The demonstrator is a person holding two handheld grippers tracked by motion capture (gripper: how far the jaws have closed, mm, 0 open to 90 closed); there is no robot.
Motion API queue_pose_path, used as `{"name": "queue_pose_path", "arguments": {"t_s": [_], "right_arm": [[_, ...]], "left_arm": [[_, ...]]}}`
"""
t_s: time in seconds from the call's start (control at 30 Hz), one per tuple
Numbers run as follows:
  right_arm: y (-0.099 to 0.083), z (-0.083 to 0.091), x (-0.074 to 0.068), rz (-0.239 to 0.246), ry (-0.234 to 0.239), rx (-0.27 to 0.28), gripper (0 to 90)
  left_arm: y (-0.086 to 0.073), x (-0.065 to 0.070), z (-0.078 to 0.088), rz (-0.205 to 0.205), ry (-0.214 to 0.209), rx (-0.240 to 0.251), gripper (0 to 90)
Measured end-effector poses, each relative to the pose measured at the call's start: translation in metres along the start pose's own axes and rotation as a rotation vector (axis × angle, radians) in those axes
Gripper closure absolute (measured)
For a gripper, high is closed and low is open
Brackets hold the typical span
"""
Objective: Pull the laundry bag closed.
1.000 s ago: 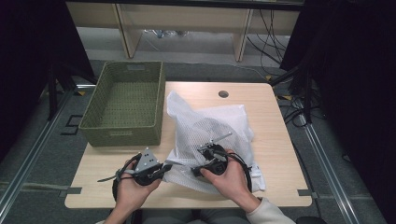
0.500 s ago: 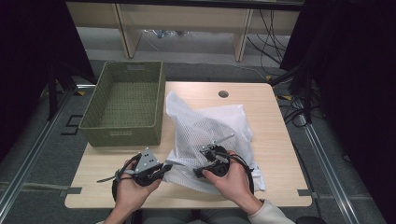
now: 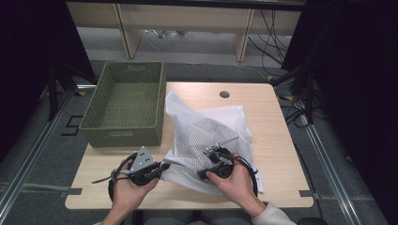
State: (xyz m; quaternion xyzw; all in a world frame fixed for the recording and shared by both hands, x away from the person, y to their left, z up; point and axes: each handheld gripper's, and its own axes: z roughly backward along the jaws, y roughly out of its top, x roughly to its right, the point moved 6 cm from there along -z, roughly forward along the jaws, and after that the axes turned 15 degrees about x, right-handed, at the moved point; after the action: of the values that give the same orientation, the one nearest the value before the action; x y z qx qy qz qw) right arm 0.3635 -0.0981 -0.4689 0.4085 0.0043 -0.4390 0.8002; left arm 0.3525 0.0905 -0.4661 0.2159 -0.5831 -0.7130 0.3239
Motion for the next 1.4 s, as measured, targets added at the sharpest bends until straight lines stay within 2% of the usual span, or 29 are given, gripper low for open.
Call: {"name": "queue_pose_path", "arguments": {"t_s": [0.1, 0.13, 0.2, 0.23, 0.3, 0.4, 0.47, 0.57, 0.6, 0.63, 0.67, 0.7, 0.83, 0.87, 0.93, 0.97, 1.07, 1.1, 1.13, 1.17, 1.2, 1.23, 1.27, 1.3, 1.4], "right_arm": [[0.000, 0.002, 0.001, 0.004, -0.005, 0.005, 88.3], [0.000, 0.003, 0.002, 0.016, 0.002, 0.004, 88.3], [-0.001, 0.004, 0.002, 0.008, -0.010, -0.001, 88.3], [-0.001, 0.004, 0.002, 0.008, -0.010, -0.001, 88.3], [-0.002, 0.005, 0.003, 0.002, -0.013, -0.004, 88.3], [-0.003, 0.007, 0.009, 0.018, -0.017, 0.001, 88.3], [-0.006, 0.010, 0.010, -0.002, -0.030, -0.012, 88.3], [-0.007, 0.012, 0.014, 0.010, -0.036, -0.007, 88.3], [-0.007, 0.012, 0.014, -0.006, -0.042, -0.008, 88.3], [-0.006, 0.012, 0.015, 0.012, -0.038, -0.004, 88.3], [-0.006, 0.013, 0.015, -0.004, -0.052, -0.007, 88.3], [-0.006, 0.014, 0.015, -0.002, -0.047, -0.009, 88.3], [-0.005, 0.018, 0.011, -0.014, -0.026, -0.002, 88.3], [-0.005, 0.021, 0.007, -0.018, -0.007, 0.008, 88.3], [-0.004, 0.022, 0.006, -0.003, 0.005, 0.010, 88.3], [-0.005, 0.025, 0.006, -0.002, 0.017, 0.008, 88.3], [-0.007, 0.026, 0.003, -0.018, 0.016, -0.001, 88.3], [-0.007, 0.026, 0.003, -0.018, 0.016, -0.001, 88.3], [-0.007, 0.029, 0.003, 0.005, 0.011, 0.010, 88.3], [-0.007, 0.029, 0.003, 0.005, 0.011, 0.010, 88.3], [-0.005, 0.034, 0.000, 0.003, 0.000, 0.013, 88.3], [-0.005, 0.034, 0.000, 0.003, 0.000, 0.013, 88.3], [-0.004, 0.036, -0.001, 0.004, -0.002, 0.016, 88.3], [-0.004, 0.038, -0.002, 0.013, 0.000, 0.012, 88.3], [-0.007, 0.039, -0.006, 0.009, 0.006, 0.006, 88.3]], "left_arm": [[0.000, -0.001, 0.000, -0.029, -0.003, -0.010, 88.6], [0.000, 0.000, 0.000, -0.023, -0.005, -0.006, 88.6], [0.000, -0.001, 0.001, -0.022, -0.008, -0.006, 88.6], [0.000, -0.001, 0.001, -0.002, 0.005, -0.004, 88.6], [0.000, -0.001, 0.002, 0.012, 0.013, 0.002, 88.6], [-0.001, -0.002, 0.002, 0.007, 0.006, -0.005, 88.6], [-0.001, -0.003, 0.002, 0.007, 0.005, -0.005, 88.6], [-0.001, -0.003, 0.002, 0.010, 0.008, -0.006, 88.5], [-0.001, -0.002, 0.001, 0.010, 0.000, -0.008, 88.5], [-0.001, -0.003, 0.001, -0.023, 0.001, -0.017, 88.6], [-0.002, -0.002, 0.000, -0.018, -0.006, -0.016, 88.6], [-0.003, -0.003, -0.001, -0.009, 0.004, -0.014, 88.6], [-0.005, -0.006, -0.001, -0.009, 0.011, -0.016, 88.6], [-0.005, -0.007, 0.000, -0.009, 0.012, -0.018, 88.6], [-0.006, -0.006, -0.001, 0.015, 0.019, -0.015, 88.6], [-0.006, -0.007, -0.001, 0.007, 0.010, -0.013, 88.6], [-0.005, -0.008, 0.000, 0.010, 0.006, -0.011, 88.6], [-0.004, -0.007, 0.000, 0.026, 0.007, -0.003, 88.6], [-0.004, -0.006, 0.002, 0.033, 0.008, -0.005, 88.6], [-0.002, -0.004, 0.002, 0.027, 0.006, 0.000, 88.6], [-0.001, -0.004, 0.002, 0.003, 0.002, 0.000, 88.6], [-0.001, -0.004, 0.002, 0.003, 0.002, 0.000, 88.6], [-0.003, -0.004, 0.002, 0.021, 0.004, -0.008, 88.6], [-0.006, -0.005, 0.000, 0.005, -0.008, -0.028, 88.5], [-0.008, -0.005, 0.000, 0.008, -0.015, -0.039, 88.5]]}}
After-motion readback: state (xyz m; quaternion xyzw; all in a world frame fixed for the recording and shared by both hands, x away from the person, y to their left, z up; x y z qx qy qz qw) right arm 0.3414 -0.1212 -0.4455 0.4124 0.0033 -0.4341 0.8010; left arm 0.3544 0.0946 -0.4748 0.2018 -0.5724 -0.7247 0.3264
